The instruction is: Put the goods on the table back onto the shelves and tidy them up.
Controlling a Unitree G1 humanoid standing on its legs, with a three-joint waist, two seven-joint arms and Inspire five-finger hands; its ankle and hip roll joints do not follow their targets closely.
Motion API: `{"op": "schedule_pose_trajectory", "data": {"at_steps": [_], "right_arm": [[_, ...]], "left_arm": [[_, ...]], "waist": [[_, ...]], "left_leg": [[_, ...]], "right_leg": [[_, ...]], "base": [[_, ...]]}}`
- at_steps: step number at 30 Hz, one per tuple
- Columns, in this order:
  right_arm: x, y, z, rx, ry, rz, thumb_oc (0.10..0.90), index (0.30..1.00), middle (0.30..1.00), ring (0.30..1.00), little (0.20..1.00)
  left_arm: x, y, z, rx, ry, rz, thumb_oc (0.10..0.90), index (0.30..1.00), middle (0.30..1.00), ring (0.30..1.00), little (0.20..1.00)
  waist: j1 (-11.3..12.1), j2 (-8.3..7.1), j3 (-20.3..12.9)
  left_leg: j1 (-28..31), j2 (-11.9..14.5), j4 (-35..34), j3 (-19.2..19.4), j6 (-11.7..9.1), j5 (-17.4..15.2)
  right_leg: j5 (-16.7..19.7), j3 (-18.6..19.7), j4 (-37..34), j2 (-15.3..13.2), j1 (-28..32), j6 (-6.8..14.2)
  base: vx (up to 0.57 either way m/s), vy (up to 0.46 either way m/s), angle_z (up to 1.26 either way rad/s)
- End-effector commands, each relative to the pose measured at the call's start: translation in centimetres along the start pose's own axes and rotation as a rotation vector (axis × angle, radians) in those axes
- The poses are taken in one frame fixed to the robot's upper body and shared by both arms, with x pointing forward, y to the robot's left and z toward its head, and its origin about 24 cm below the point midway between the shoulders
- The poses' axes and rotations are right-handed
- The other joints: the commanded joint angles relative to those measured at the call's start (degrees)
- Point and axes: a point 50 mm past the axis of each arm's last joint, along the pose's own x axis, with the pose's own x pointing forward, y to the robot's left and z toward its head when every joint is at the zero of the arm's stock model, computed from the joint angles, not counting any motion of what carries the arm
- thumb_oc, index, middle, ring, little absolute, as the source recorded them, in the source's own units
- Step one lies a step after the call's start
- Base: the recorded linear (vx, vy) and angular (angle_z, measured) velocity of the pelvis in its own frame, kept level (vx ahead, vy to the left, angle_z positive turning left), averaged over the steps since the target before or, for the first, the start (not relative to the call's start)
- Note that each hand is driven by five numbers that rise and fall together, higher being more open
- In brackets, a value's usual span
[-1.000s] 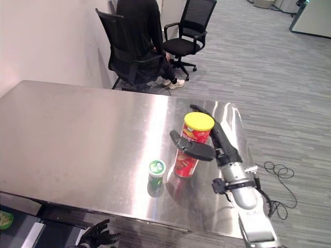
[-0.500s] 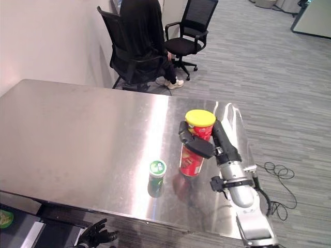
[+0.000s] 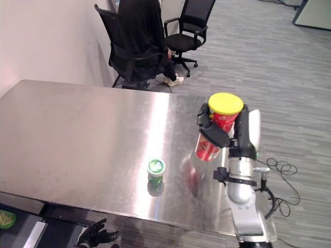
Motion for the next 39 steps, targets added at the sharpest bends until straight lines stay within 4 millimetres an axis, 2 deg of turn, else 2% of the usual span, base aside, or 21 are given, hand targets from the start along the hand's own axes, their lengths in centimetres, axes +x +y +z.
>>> {"op": "schedule_pose_trajectory", "data": {"at_steps": [1, 3, 5, 7, 9, 11, 12, 15, 17, 18, 20, 22, 23, 24, 29, 31, 32, 33, 36, 38, 39], "right_arm": [[3.6, -2.8, 6.6, 0.125, -0.38, -0.249, 0.4, 0.3, 0.3, 0.3, 0.3], [3.8, -2.9, 7.2, 0.146, -0.402, -0.277, 0.4, 0.3, 0.3, 0.3, 0.3], [3.9, -3.3, 7.5, 0.169, -0.414, -0.316, 0.4, 0.3, 0.3, 0.3, 0.3], [3.8, -4.0, 8.0, 0.183, -0.436, -0.368, 0.4, 0.3, 0.3, 0.3, 0.3], [4.0, -4.6, 9.0, 0.199, -0.482, -0.401, 0.4, 0.3, 0.3, 0.3, 0.3], [4.4, -4.6, 10.0, 0.248, -0.532, -0.421, 0.4, 0.3, 0.3, 0.3, 0.3], [4.7, -3.8, 10.9, 0.33, -0.556, -0.387, 0.4, 0.3, 0.3, 0.3, 0.3], [4.6, -1.2, 12.3, 0.436, -0.585, -0.219, 0.4, 0.3, 0.3, 0.3, 0.3], [4.4, -0.1, 13.0, 0.499, -0.605, -0.148, 0.4, 0.3, 0.3, 0.3, 0.3], [4.2, 2.2, 14.3, 0.642, -0.614, -0.013, 0.4, 0.3, 0.3, 0.3, 0.3], [3.9, 2.8, 14.4, 0.674, -0.607, 0.031, 0.4, 0.3, 0.3, 0.3, 0.3], [3.4, 3.8, 14.3, 0.701, -0.583, 0.11, 0.4, 0.3, 0.3, 0.3, 0.3], [3.1, 4.2, 14.2, 0.712, -0.568, 0.145, 0.4, 0.3, 0.3, 0.3, 0.3], [2.2, 5.6, 14.5, 0.769, -0.547, 0.252, 0.4, 0.3, 0.3, 0.3, 0.3], [0.2, 6.4, 15.7, 0.837, -0.588, 0.382, 0.4, 0.3, 0.3, 0.3, 0.3], [-0.1, 6.7, 16.2, 0.884, -0.6, 0.418, 0.4, 0.3, 0.3, 0.3, 0.3], [-0.4, 6.8, 17.0, 0.919, -0.638, 0.452, 0.4, 0.3, 0.3, 0.3, 0.3], [-0.3, 6.8, 17.4, 0.922, -0.66, 0.463, 0.4, 0.3, 0.3, 0.3, 0.3], [-0.1, 6.6, 17.8, 0.92, -0.695, 0.481, 0.4, 0.3, 0.3, 0.3, 0.3], [0.0, 6.4, 17.5, 0.913, -0.681, 0.48, 0.4, 0.3, 0.3, 0.3, 0.3], [0.0, 6.4, 17.5, 0.912, -0.678, 0.479, 0.4, 0.3, 0.3, 0.3, 0.3]], "left_arm": [[0.7, -0.1, 3.0, 0.053, -0.118, 0.016, 0.8, 0.9, 0.9, 0.9, 0.9], [0.7, 0.0, 3.1, 0.066, -0.123, 0.016, 0.8, 0.9, 0.9, 0.9, 0.9], [0.8, 0.0, 3.4, 0.07, -0.13, 0.021, 0.8, 0.9, 0.9, 0.9, 0.9], [0.8, -0.1, 3.5, 0.049, -0.127, 0.024, 0.8, 0.9, 0.9, 0.9, 0.9], [0.8, 0.0, 3.2, 0.037, -0.112, 0.032, 0.8, 0.9, 0.9, 0.9, 0.9], [0.8, 0.2, 2.4, 0.041, -0.074, 0.043, 0.8, 0.9, 0.9, 0.9, 0.9], [0.8, 0.1, 2.2, 0.022, -0.057, 0.045, 0.8, 0.9, 0.9, 0.9, 0.9], [1.0, 0.0, 2.8, -0.047, -0.071, 0.061, 0.8, 0.9, 0.9, 0.9, 0.9], [0.9, -0.3, 2.9, -0.035, -0.083, 0.05, 0.8, 0.9, 0.9, 0.9, 0.9], [0.9, -1.0, 2.7, 0.03, -0.072, 0.014, 0.8, 0.9, 0.9, 0.9, 0.9], [1.0, -1.2, 2.9, 0.039, -0.08, 0.011, 0.8, 0.9, 0.9, 0.9, 0.9], [1.0, -1.2, 3.5, 0.033, -0.107, 0.018, 0.8, 0.9, 0.9, 0.9, 0.9], [1.0, -1.2, 3.7, 0.016, -0.115, 0.024, 0.8, 0.9, 0.9, 0.9, 0.9], [1.0, -0.9, 3.6, -0.025, -0.113, 0.047, 0.8, 0.9, 0.9, 0.9, 0.9], [0.9, -0.8, 2.7, -0.056, -0.084, 0.077, 0.8, 0.9, 0.9, 0.9, 0.9], [0.9, -1.1, 2.6, -0.054, -0.076, 0.072, 0.8, 0.9, 0.9, 0.9, 0.9], [0.9, -1.2, 2.3, -0.032, -0.06, 0.077, 0.8, 0.9, 0.9, 0.9, 0.9], [0.9, -1.3, 2.2, -0.016, -0.056, 0.076, 0.8, 0.9, 0.9, 0.9, 0.9], [1.0, -1.4, 2.4, 0.063, -0.058, 0.063, 0.8, 0.9, 0.9, 0.9, 0.9], [1.1, -1.7, 3.1, 0.161, -0.093, 0.037, 0.8, 0.9, 0.9, 0.9, 0.9], [1.1, -1.9, 3.2, 0.183, -0.098, 0.023, 0.8, 0.9, 0.9, 0.9, 0.9]], "waist": [[2.79, -0.39, -0.69], [3.19, 0.02, -0.16], [2.86, -0.09, 0.16], [2.08, -0.16, -0.29], [2.49, -0.23, -0.63], [3.29, -0.78, -1.54], [3.92, -1.3, -2.03], [5.18, -2.24, -1.18], [5.59, -2.26, -0.55], [6.48, -1.56, 0.64], [6.54, -1.3, 1.34], [6.54, -1.38, 2.93], [6.19, -1.56, 3.22], [5.71, -1.44, 3.36], [4.27, -1.36, 3.59], [3.07, -1.21, 3.51], [1.82, -0.61, 2.83], [1.08, -0.28, 2.92], [-0.64, 1.34, 1.55], [-1.43, 2.53, 0.96], [-1.75, 2.86, 0.8]], "left_leg": [[5.87, 1.04, 0.34, 1.7, 0.74, -6.11], [5.32, 1.23, 0.34, 0.9, 0.57, -5.38], [3.75, 0.9, 0.34, -1.64, 0.36, -4.44], [2.03, 0.8, 0.34, -4.73, 0.24, -3.55], [0.74, 0.87, 0.34, -6.34, -0.13, -2.44], [0.13, 0.98, 0.34, -6.79, -0.45, -2.68], [-1.07, 1.68, 0.34, -7.09, -1.14, -0.89], [-3.85, 2.97, 0.34, -9.07, -2.86, 1.96], [-4.64, 3.69, 0.34, -9.97, -3.43, 2.88], [-5.97, 5.04, 0.34, -11.03, -4.46, 5.05], [-6.94, 5.18, 0.34, -11.38, -4.72, 6.16], [-8.72, 5.37, 1.07, -8.13, -4.07, 7.17], [-8.81, 5.89, 1.78, -3.46, -3.0, 6.49], [-8.14, 7.54, 5.15, 4.11, -2.34, 5.21], [-7.11, 8.89, 12.63, 4.99, -2.91, 1.02], [-4.86, 10.61, 13.97, 6.45, -3.24, -0.65], [-0.34, 12.95, 14.71, 6.96, -4.73, -1.9], [1.26, 14.14, 14.84, 7.18, -4.63, -0.36], [7.2, 16.6, 14.66, 2.83, -6.72, 2.96], [8.85, 15.53, 12.82, -2.12, -7.63, 3.36], [8.96, 15.27, 11.51, -2.12, -7.61, 2.38]], "right_leg": [[-0.46, 1.75, 10.7, -0.12, -3.21, 1.27], [-1.08, 1.46, 13.0, -0.3, -3.97, 1.72], [-1.63, 3.75, 14.12, 0.21, -4.28, 2.19], [-3.02, 11.25, 13.39, 2.61, -4.4, 1.86], [-3.09, 15.03, 11.54, 3.57, -4.17, 0.45], [-3.51, 13.8, 8.17, 3.2, -2.27, -0.16], [-2.89, 12.58, 3.7, 4.05, -0.51, -0.45], [-2.92, 12.46, -0.15, 6.43, 1.33, -1.53], [-3.38, 12.02, -0.15, 7.2, 1.44, -2.23], [-3.72, 10.91, -0.15, 8.62, 1.68, -3.23], [-3.77, 10.17, -0.15, 8.86, 1.72, -3.45], [-3.5, 8.18, -0.15, 8.32, 1.69, -3.72], [-3.19, 6.9, -0.15, 7.72, 1.44, -3.77], [-2.82, 4.29, 0.21, 6.87, 0.91, -4.2], [-1.98, 0.09, 0.5, 4.55, 0.32, -4.9], [-1.5, -1.87, 0.5, 3.47, -0.49, -4.88], [-1.44, -2.59, 0.32, 2.66, -0.79, -4.34], [-0.23, -3.67, 0.57, 2.07, -1.77, -4.51], [0.96, -4.53, 0.91, 0.69, -3.89, -3.41], [2.82, -3.74, 1.24, -0.62, -5.95, -1.84], [3.34, -3.65, 1.39, -1.08, -6.33, -1.37]], "base": [[-0.07, -0.002, 0.02], [-0.08, -0.027, 0.07], [-0.09, -0.076, 0.27], [-0.08, -0.078, 0.65], [-0.08, -0.085, 1.16], [-0.11, -0.168, 0.8], [-0.2, -0.213, 0.45], [-0.25, -0.219, 0.45], [-0.22, -0.175, 0.25], [-0.19, -0.131, 0.25], [-0.2, -0.078, 0.27], [-0.22, -0.021, 0.39], [-0.26, 0.039, 0.83], [-0.22, 0.052, 1.09], [-0.13, 0.053, 0.96], [-0.09, 0.117, 0.64], [-0.13, 0.225, 0.48], [-0.16, 0.354, 0.59], [-0.13, 0.298, 0.72], [-0.17, 0.503, 0.71], [-0.13, 0.342, 0.65]]}}
